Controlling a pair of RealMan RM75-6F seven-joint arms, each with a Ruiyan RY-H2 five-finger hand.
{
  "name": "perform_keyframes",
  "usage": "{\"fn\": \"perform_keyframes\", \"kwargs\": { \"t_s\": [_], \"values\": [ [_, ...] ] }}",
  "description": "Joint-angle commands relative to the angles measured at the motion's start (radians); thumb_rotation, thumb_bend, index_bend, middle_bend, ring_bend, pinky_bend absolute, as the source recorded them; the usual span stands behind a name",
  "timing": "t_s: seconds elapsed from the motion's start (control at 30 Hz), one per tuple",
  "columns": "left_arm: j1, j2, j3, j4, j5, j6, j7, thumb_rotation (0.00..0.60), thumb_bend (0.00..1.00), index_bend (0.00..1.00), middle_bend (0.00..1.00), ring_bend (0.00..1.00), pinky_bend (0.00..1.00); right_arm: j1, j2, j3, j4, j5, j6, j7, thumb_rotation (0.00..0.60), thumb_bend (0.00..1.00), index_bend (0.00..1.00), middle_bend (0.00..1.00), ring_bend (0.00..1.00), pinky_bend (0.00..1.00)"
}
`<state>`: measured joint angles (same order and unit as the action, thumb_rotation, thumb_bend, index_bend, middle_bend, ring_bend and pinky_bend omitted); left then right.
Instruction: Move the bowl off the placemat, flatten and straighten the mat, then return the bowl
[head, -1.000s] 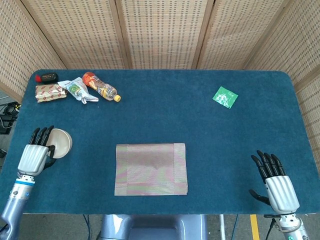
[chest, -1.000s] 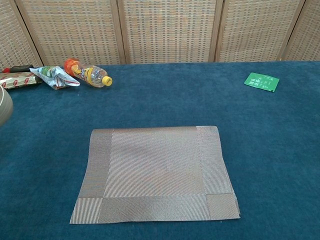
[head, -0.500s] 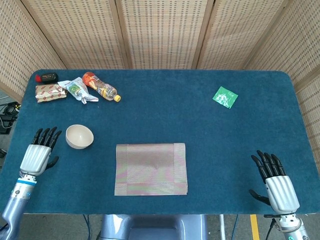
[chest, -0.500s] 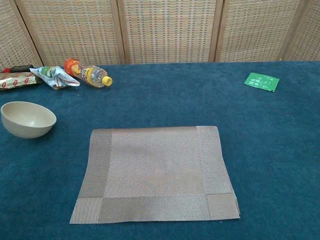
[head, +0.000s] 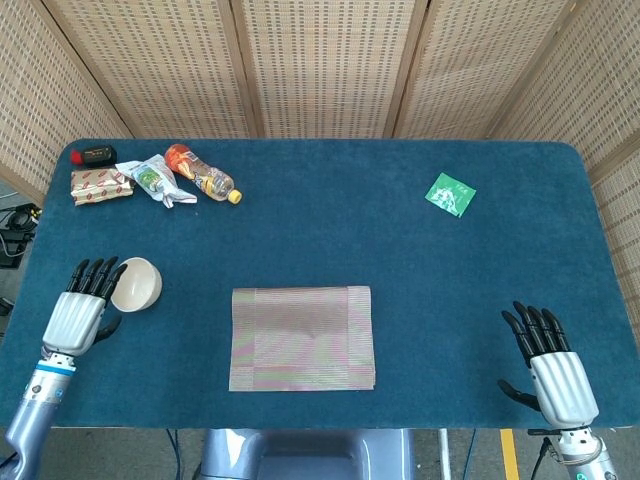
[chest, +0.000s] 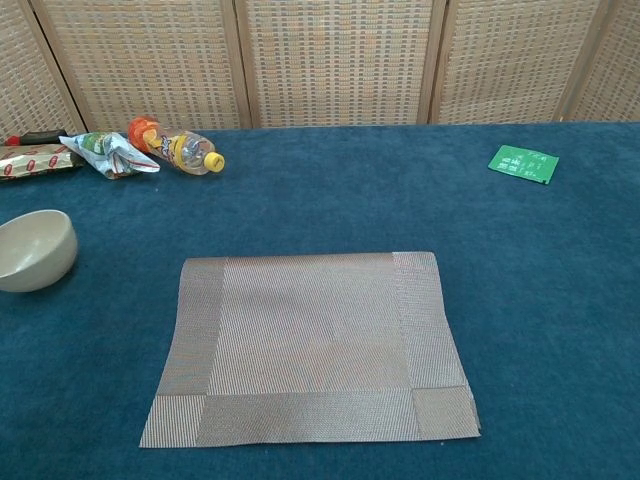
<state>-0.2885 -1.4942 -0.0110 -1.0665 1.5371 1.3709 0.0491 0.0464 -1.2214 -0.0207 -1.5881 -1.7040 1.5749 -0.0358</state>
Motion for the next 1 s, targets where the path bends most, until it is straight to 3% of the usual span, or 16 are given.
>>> {"fn": "perform_keyframes", "kwargs": {
  "t_s": [0.03,0.13,0.33,0.73,1.0],
  "values": [
    [-0.001,0.005,0.005,-0.02,0.012,0.007,0.012,0.6,0.31,0.0,0.0,0.0,0.0,0.0,0.001,0.0,0.0,0.0,0.001,0.001,0.6,0.18,0.0,0.0,0.0,0.0],
    [-0.001,0.015,0.017,-0.067,0.036,0.019,0.03,0.6,0.3,0.01,0.0,0.0,0.0,0.0,0.002,0.0,-0.001,0.001,0.0,0.003,0.6,0.18,0.0,0.0,0.0,0.0],
    [0.003,0.022,0.067,-0.168,0.128,0.062,0.1,0.6,0.1,0.03,0.0,0.0,0.0,0.0,0.004,0.0,-0.003,0.0,-0.001,0.003,0.6,0.18,0.0,0.0,0.0,0.0],
    [0.012,-0.03,0.15,-0.305,0.251,0.046,0.275,0.6,0.1,0.08,0.0,0.0,0.0,-0.001,0.011,0.0,-0.007,0.001,0.002,0.012,0.6,0.18,0.0,0.0,0.0,0.0],
    [0.01,-0.093,0.15,-0.332,0.253,-0.014,0.398,0.6,0.11,0.1,0.0,0.0,0.0,-0.002,0.017,0.002,-0.008,0.004,0.004,0.023,0.6,0.18,0.0,0.0,0.0,0.0]
  ]
}}
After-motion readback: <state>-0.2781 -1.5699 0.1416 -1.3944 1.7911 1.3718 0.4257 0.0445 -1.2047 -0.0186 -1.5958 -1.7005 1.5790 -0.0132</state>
